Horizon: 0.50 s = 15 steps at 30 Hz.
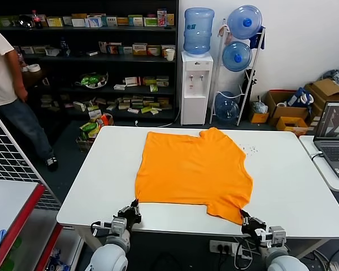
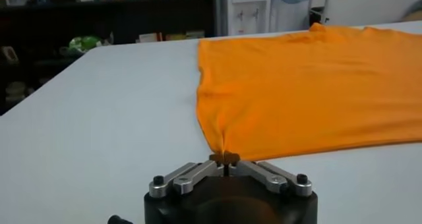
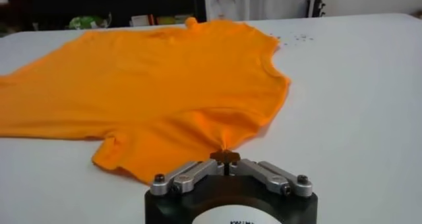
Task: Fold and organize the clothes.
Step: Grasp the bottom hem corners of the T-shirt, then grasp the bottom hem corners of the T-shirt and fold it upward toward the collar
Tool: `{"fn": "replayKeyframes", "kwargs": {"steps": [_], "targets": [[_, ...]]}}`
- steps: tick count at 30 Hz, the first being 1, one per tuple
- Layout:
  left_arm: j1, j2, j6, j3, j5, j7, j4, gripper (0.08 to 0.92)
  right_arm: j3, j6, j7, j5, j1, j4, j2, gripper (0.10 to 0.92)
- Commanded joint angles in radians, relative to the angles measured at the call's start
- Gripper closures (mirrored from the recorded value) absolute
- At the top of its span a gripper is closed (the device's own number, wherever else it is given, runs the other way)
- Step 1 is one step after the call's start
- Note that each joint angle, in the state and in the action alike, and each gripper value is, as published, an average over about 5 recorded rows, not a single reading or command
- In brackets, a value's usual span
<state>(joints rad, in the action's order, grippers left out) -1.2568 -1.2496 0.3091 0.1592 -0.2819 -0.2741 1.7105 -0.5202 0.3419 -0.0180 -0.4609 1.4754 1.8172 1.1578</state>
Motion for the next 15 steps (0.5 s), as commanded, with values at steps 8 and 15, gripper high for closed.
{"fn": "replayKeyframes", "kwargs": {"steps": [8, 15], "targets": [[-0.092, 0.12, -0.006, 0.015, 0.007, -0.012, 0.185, 0.907, -0.08, -0.049, -0.004, 0.161, 0.23, 0.185, -0.005, 0.901], [-0.085, 0.118, -0.021, 0.018, 0.03, -0.013, 0.216, 0.907, -0.107, -0.126, -0.014, 0.248, 0.253, 0.222, -0.006, 0.901]]}}
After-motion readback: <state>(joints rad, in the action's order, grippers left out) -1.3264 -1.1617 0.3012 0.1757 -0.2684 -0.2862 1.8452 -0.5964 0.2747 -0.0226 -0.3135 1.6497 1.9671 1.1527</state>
